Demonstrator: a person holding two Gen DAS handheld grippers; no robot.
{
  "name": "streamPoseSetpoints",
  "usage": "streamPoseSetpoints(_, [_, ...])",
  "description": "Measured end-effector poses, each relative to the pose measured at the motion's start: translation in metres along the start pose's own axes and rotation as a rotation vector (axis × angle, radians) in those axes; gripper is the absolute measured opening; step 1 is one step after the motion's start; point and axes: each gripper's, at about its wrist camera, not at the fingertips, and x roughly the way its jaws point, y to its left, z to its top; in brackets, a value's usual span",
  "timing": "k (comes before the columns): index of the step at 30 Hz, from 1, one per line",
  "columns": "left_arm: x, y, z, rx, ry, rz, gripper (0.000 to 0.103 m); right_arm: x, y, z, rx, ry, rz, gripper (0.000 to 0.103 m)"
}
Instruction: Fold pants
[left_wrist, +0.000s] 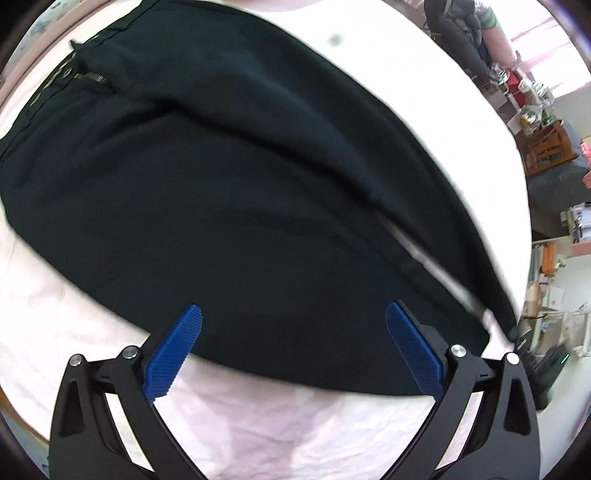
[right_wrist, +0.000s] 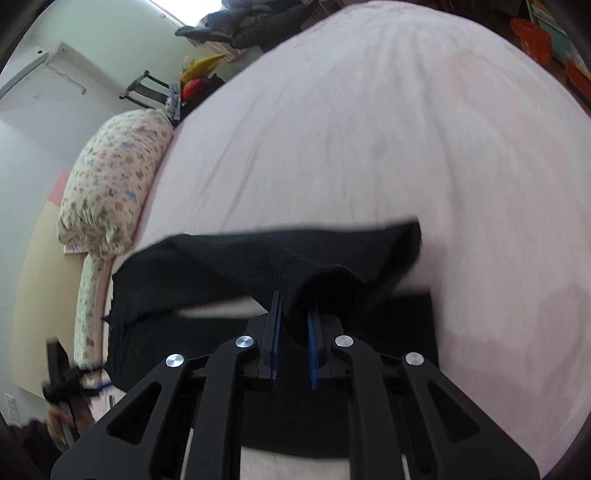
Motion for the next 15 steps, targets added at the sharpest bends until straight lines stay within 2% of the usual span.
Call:
streamPoseSetpoints(5, [0.009,-0.015,0.053,-0.054,0.013,-0.071,0.1,0.007,-0.004,-0.032,0.039,0.027,0.008,0.011])
streamPoseSetpoints(8, [0.01,-0.02,0.073,-0.084,0.018,-0.082,0.101,0.008,-0.004,-0.047,0.067,0.028,0.016,0.011])
streamPoseSetpoints(13, [0.014,-0.031,0.067,-0.022,0.018,-0.044,0.101,0.003,-0.008,-0.069,0.11,0.031,0.025,0.011])
streamPoseSetpoints(15, [0.013,-0.022,0.057,-0.009,0.029,-0.046,0.101,0.008,-0.014,-0.078,0.11,0.055,-0.029,0.011])
